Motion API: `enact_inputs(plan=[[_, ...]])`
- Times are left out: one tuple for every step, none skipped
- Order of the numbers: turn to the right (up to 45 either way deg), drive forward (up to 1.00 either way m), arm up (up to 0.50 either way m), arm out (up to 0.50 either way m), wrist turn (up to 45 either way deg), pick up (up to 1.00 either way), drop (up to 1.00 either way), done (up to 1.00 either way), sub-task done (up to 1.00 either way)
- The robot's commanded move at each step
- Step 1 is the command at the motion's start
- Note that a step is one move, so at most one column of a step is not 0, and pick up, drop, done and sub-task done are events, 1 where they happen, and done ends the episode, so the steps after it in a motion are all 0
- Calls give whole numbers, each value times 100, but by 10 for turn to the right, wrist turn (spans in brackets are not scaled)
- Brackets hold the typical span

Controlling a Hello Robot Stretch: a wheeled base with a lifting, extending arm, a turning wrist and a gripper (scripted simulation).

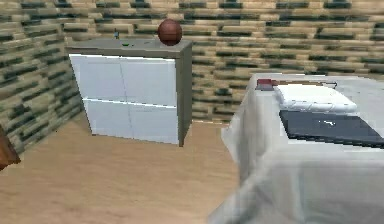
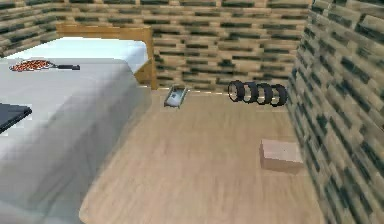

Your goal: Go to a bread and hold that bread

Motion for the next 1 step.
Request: enact_inputs(plan=[[0, 15, 0, 0, 0, 0, 0, 0, 0]])
